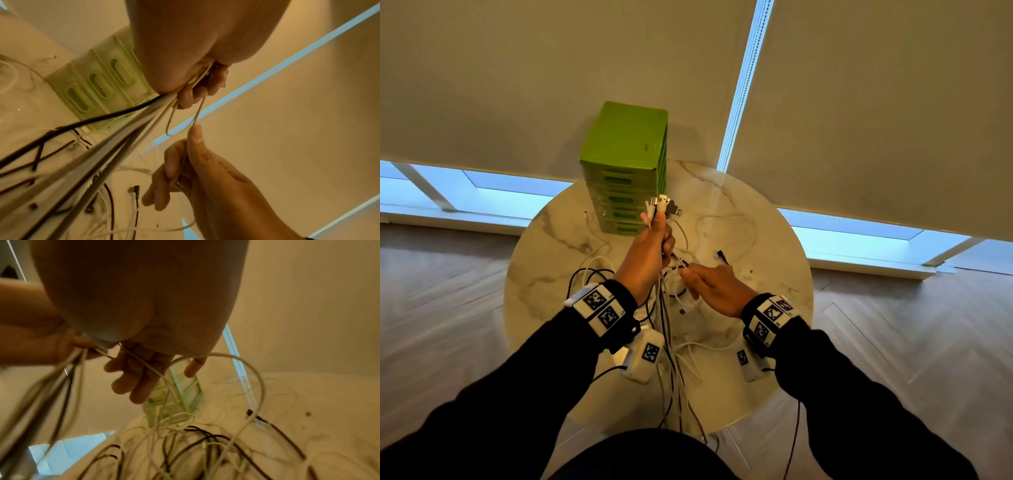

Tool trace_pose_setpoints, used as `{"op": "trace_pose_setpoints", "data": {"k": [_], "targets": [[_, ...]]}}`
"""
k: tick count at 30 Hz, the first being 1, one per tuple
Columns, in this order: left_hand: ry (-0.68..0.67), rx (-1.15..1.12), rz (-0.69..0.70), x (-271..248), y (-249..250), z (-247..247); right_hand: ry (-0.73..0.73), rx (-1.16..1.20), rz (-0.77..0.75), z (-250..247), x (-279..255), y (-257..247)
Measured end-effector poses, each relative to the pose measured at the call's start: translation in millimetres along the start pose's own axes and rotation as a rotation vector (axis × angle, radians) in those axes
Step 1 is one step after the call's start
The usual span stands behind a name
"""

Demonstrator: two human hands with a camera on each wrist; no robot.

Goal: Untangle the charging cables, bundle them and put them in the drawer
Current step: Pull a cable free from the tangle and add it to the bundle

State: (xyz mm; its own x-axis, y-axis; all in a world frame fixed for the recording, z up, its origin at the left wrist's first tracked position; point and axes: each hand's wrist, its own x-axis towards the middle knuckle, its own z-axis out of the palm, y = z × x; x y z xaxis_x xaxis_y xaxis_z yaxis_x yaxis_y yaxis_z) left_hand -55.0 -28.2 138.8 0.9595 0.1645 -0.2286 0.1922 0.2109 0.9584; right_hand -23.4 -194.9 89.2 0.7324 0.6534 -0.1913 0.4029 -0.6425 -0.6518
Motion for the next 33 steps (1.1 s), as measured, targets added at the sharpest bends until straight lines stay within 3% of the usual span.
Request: {"op": "trace_pose_setpoints", "data": {"k": [6, 13, 18, 21, 24, 27, 29, 33], "targets": [[0.040, -0.010, 0.036, -5, 5, -14, -0.111, -0.187, 0.065, -10, 17, 10], [0.189, -0.045, 0.113, -13, 26, -42, -0.074, -0.484, 0.230, -26, 23, 47], [0.231, -0.033, 0.194, -12, 29, -52, -0.047, -0.638, 0.278, -33, 30, 41], [0.274, 0.008, 0.251, -11, 30, -51, 0.057, -0.565, 0.269, -35, 36, 36], [0.232, 0.104, 0.298, -10, 27, -44, 0.308, -0.409, 0.152, -31, 42, 7], [0.162, 0.272, 0.307, -13, 16, -28, 0.525, 0.006, -0.083, -27, 37, -29], [0.133, 0.275, 0.234, -12, 6, -24, 0.466, 0.260, -0.188, -23, 27, -51], [-0.054, 0.072, -0.022, -9, 2, -21, 0.268, 0.274, -0.269, -10, 13, -62]]}}
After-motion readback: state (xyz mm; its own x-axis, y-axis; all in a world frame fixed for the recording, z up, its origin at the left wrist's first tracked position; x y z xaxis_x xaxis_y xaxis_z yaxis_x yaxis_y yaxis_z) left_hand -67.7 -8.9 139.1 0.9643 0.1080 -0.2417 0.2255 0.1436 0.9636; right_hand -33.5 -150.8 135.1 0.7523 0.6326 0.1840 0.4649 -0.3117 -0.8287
